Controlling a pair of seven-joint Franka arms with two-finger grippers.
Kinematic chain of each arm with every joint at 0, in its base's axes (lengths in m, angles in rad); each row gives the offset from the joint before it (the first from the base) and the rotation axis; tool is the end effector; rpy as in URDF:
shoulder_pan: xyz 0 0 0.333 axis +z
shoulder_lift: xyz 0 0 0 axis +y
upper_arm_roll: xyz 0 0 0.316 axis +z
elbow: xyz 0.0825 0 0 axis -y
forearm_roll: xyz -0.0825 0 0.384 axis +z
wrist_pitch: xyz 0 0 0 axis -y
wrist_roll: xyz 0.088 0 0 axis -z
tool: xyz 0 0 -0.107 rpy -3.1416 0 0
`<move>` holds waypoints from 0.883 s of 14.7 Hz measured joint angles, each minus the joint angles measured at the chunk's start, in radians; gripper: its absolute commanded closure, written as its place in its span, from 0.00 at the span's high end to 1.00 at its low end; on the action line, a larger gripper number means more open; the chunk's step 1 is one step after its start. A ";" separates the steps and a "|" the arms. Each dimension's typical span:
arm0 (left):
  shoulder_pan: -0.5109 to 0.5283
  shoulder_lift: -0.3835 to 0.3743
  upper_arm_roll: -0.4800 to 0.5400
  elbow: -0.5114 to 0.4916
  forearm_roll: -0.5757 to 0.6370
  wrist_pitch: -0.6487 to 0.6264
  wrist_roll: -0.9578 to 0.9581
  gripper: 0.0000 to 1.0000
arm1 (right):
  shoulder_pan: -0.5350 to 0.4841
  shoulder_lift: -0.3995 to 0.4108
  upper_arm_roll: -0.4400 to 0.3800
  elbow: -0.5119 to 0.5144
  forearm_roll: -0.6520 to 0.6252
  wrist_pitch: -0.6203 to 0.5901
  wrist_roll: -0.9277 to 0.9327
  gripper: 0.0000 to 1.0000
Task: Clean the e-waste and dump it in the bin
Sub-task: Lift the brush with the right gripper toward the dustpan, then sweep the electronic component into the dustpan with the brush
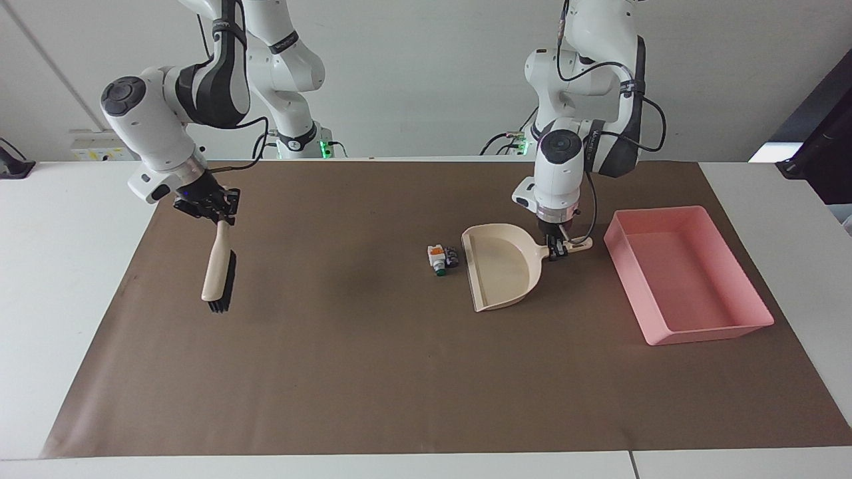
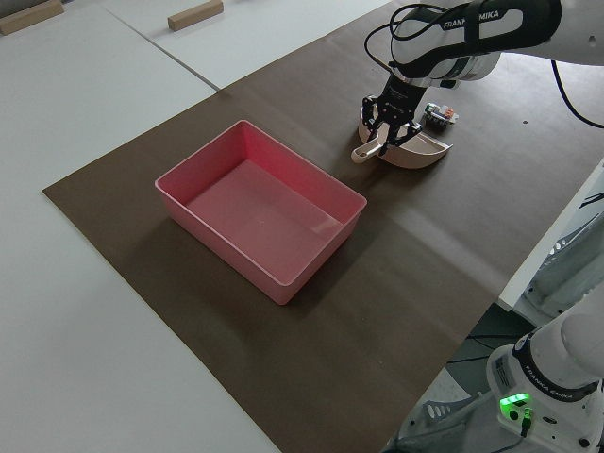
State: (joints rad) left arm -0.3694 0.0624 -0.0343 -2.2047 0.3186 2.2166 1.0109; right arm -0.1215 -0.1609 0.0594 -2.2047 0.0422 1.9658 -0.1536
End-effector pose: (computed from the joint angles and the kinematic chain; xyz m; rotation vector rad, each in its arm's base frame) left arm 0.4943 -0.2000 0.3502 -2.0168 2.1054 0.1778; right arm 0.4890 -0.0270 0.4430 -3.1003 -0.1126 0.1158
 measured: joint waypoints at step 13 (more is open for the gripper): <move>-0.061 -0.014 0.000 0.042 0.082 -0.163 -0.012 0.00 | 0.587 0.120 0.075 -0.020 -0.035 0.070 0.661 0.00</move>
State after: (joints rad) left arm -0.4300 0.0484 -0.0345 -2.1626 0.4001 2.0531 0.9991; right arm 0.4659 -0.0410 0.1346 -2.2247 0.0071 2.0353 0.5074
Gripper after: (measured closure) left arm 0.665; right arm 0.740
